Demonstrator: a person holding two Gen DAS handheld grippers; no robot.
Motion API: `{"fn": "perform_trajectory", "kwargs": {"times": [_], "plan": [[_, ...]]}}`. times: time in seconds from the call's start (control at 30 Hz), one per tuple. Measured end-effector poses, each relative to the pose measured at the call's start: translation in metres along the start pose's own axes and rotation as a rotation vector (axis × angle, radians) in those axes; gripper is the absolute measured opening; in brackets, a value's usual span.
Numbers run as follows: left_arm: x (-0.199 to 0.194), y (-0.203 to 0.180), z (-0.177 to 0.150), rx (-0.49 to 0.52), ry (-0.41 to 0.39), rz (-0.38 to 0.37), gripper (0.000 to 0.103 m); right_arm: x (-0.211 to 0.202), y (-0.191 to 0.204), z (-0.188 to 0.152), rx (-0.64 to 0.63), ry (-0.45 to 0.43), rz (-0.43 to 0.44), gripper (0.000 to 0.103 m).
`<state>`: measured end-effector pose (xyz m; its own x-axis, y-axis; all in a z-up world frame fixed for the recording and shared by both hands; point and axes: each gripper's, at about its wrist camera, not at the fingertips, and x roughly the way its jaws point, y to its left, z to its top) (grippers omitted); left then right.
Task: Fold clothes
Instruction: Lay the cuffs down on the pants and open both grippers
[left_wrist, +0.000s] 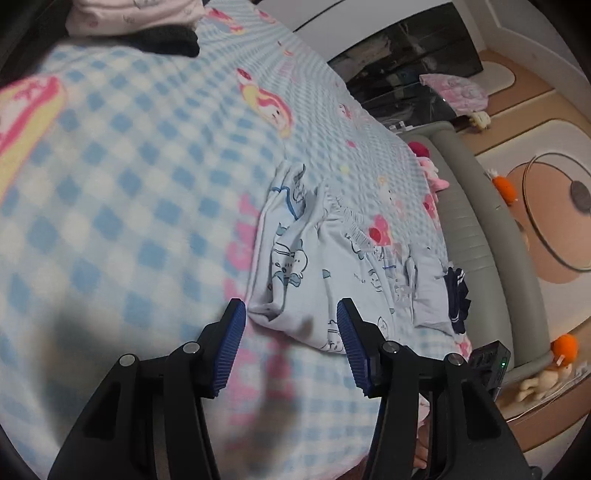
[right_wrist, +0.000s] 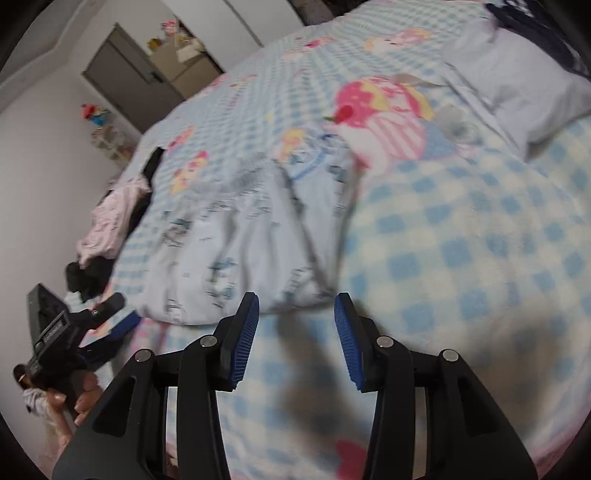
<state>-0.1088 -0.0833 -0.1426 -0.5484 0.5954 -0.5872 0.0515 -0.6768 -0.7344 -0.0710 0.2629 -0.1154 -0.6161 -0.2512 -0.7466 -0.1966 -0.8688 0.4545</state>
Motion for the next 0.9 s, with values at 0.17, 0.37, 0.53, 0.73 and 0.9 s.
{"fn": "perform_trajectory", "kwargs": {"times": [0.17,0.37,0.53,0.73,0.9], "plan": [[0.040,-0.007,0.009,0.016,0.081,0.047,0.031,0.033,-0.001,0.012,-0.012,0.038,0.009,0.049],[0.035,-0.024,0.003,0.069,0.073,0.087,0.013,0.018,0.002,0.013,0.001,0.003,0.041,0.016],[0.021,-0.039,0.002,0.123,0.054,0.106,0.013,0.006,0.015,0.005,-0.054,0.001,0.007,0.014],[-0.008,-0.050,-0.011,0.214,0.040,0.151,0.013,-0.013,0.032,-0.008,-0.131,0.011,-0.050,0.014],[-0.023,-0.052,-0.025,0.274,0.061,0.205,0.013,-0.025,0.037,-0.021,-0.163,0.026,-0.065,0.014]]}}
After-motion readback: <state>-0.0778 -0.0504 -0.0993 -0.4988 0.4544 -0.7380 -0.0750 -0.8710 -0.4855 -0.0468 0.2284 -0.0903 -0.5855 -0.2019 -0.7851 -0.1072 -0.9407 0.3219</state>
